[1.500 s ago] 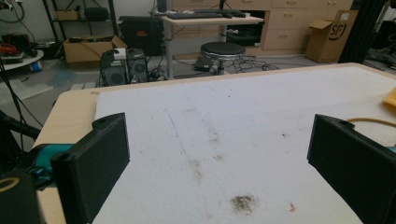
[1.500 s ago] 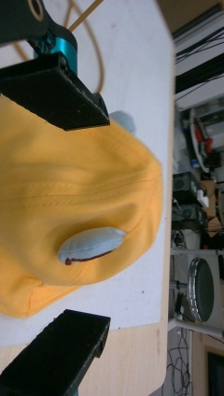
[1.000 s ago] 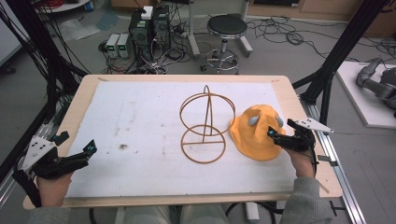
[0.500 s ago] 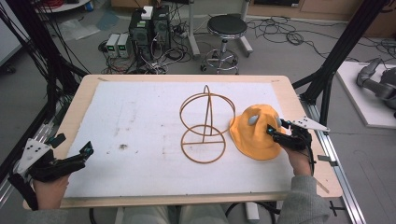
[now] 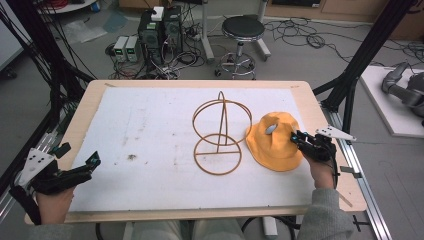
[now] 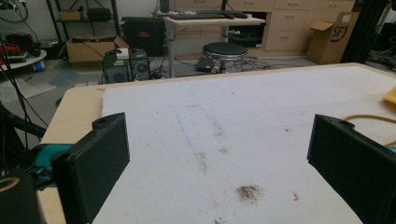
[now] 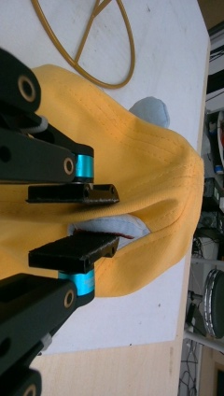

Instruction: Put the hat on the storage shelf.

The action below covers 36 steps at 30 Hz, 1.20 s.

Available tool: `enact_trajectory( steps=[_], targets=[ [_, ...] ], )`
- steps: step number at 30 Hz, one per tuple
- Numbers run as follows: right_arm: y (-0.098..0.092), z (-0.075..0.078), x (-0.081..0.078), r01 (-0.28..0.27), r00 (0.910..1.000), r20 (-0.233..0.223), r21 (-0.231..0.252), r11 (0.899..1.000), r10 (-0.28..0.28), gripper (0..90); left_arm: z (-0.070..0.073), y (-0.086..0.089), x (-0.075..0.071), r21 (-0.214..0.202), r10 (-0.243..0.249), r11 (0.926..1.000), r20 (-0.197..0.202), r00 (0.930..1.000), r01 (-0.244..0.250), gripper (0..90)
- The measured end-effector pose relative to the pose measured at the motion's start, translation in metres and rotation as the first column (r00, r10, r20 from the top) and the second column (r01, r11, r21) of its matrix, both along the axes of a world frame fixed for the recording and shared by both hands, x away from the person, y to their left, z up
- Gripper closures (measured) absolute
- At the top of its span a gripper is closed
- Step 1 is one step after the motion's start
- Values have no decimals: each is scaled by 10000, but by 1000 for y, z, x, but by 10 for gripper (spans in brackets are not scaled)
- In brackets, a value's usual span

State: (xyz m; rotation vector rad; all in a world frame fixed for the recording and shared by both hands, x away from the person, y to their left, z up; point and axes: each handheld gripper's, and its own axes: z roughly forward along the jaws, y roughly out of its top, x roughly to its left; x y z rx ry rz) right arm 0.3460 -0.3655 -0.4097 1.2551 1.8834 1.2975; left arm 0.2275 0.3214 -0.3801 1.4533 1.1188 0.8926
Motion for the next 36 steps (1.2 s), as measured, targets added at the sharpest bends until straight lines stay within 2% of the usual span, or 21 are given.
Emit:
enact_trajectory(
  steps=[5,9,13,15,18,23,26,28,29,33,34,36],
  targets=[
    [0,0,0,35,9997,-228,86,10000,-33,791,0,0,0,-18,-22,10000,1,10000,22,61],
    [-1,-1,-1,107,9991,-408,409,9991,-91,810,0,0,0,-23,-29,10000,10,10000,29,61],
    [-2,0,-1,157,9992,-365,558,9983,-137,828,0,0,0,-14,-17,10000,-6,10000,17,61],
    [-1,1,-3,245,9996,-142,410,9989,-239,839,0,0,0,1,-2,10000,4,10000,2,61],
    [-1,2,-4,336,9994,-38,387,9987,-335,841,0,0,-1,-3,39,10000,-10,10000,-39,61],
    [-5,8,-10,588,9966,539,557,9967,-618,844,1,0,-1,-4,75,10000,-26,10000,-75,61],
    [-6,13,-14,671,9931,903,853,9941,-748,845,1,0,-1,27,60,10000,-38,10000,-60,61],
    [-6,15,-15,664,9926,948,959,9932,-755,845,1,0,-1,81,134,9999,-52,9999,-134,61],
    [-7,19,-16,480,9916,1127,1320,9901,-631,845,1,-1,0,92,190,9998,-81,9998,-189,61],
    [-7,24,-19,326,9877,1461,1609,9864,-565,845,2,-1,-1,114,353,9993,-75,9994,-352,75],
    [-5,30,-22,274,9838,1702,1724,9847,-571,845,2,-1,-1,74,386,9992,-35,9992,-386,136],
    [-5,33,-23,219,9817,1824,1765,9841,-546,846,3,-1,-1,105,414,9991,13,9991,-415,154]
  ],
)
